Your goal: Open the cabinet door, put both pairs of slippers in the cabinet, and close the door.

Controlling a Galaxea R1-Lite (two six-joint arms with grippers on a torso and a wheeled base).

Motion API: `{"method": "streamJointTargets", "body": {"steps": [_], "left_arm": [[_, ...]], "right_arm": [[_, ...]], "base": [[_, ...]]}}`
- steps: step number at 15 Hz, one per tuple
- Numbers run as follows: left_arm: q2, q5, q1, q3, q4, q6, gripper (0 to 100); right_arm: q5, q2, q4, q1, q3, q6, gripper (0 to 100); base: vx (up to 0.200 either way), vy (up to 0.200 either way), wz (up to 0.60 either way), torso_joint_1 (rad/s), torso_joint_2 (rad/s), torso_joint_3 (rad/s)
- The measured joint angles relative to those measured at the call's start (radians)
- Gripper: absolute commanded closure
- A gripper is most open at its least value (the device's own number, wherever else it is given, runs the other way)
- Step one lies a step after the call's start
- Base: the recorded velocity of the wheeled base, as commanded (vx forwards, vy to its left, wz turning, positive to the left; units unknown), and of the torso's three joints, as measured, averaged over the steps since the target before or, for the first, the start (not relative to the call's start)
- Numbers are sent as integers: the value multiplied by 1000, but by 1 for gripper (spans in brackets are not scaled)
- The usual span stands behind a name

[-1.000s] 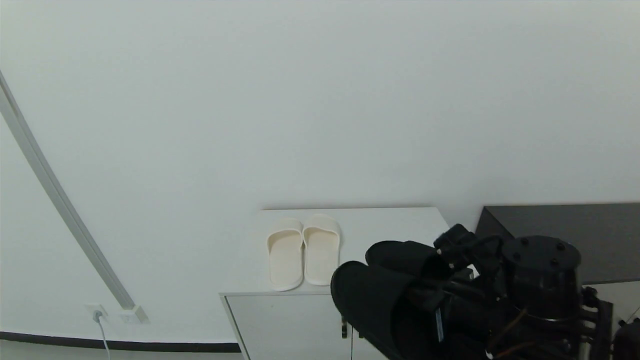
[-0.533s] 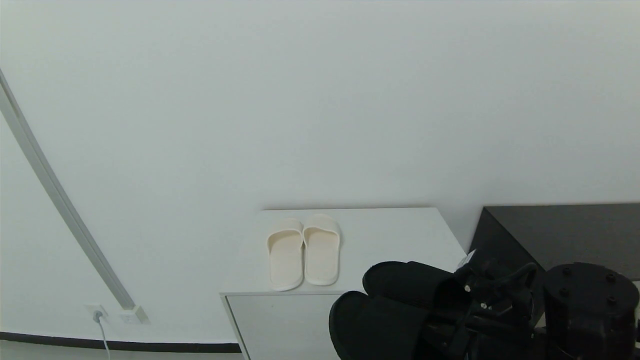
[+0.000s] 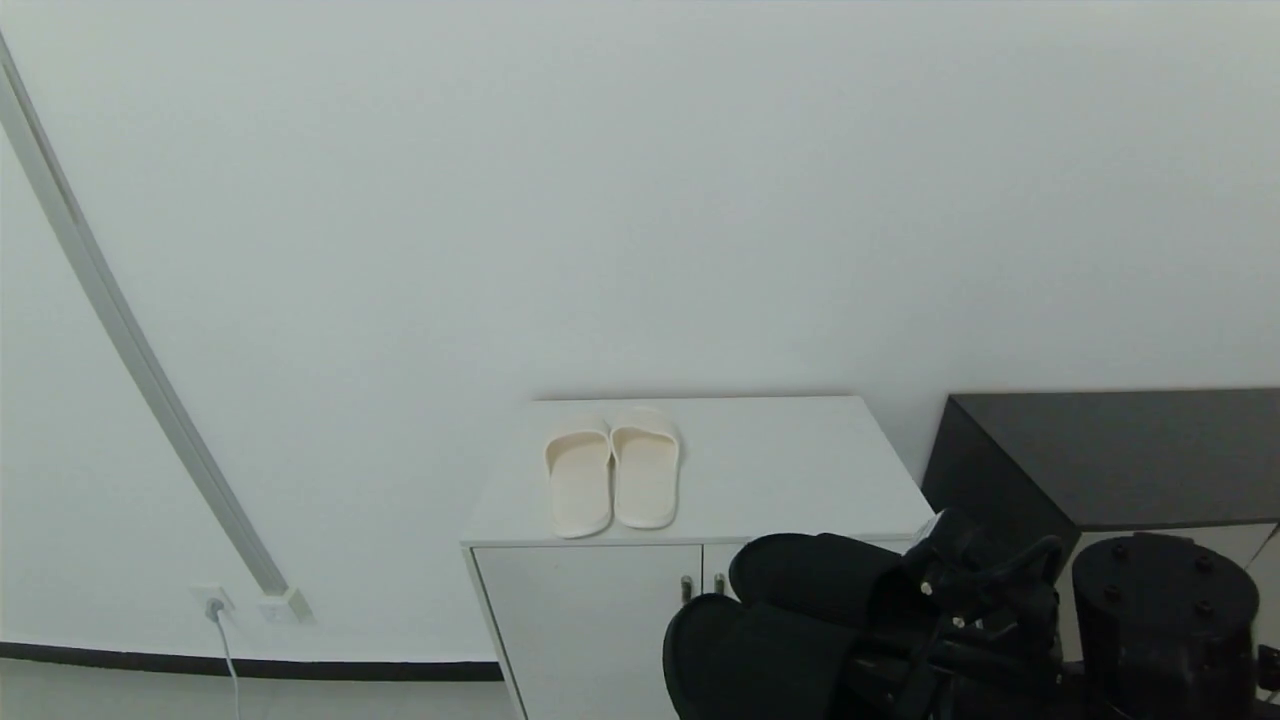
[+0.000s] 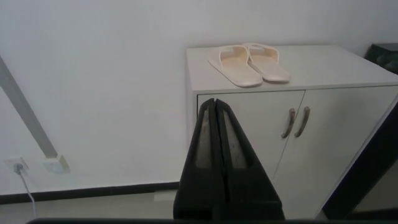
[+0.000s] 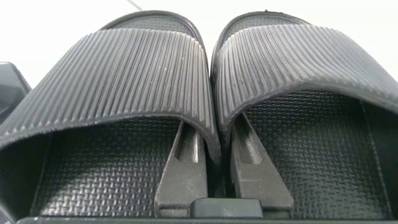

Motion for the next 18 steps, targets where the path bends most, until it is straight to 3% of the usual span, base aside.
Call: {"method": "streamJointTargets", "body": {"steps": [18], "left_arm": [[0,-5,0,0,-1,4,100]], "right_arm": [[0,23,-4,1,8,0,100]], "base": [[0,0,0,-5,10,6]]}}
